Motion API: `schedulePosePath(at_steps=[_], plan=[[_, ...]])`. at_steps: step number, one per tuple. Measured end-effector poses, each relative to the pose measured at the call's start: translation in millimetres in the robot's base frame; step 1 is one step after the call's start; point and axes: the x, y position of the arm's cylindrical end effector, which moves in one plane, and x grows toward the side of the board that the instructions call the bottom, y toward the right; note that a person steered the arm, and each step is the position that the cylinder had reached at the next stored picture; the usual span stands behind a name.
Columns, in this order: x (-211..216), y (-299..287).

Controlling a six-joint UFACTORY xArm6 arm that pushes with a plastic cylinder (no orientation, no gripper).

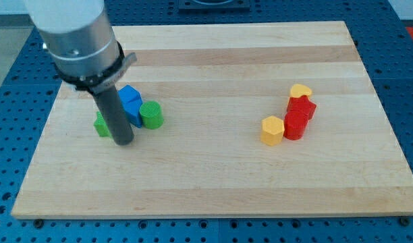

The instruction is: Move the green circle along with blue triangle a bit left

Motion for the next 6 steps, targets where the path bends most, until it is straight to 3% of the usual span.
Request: schedulePosePath(at_steps=[1,2,3,6], plan=[[27,35],[28,91],[-29,113],[-39,74]])
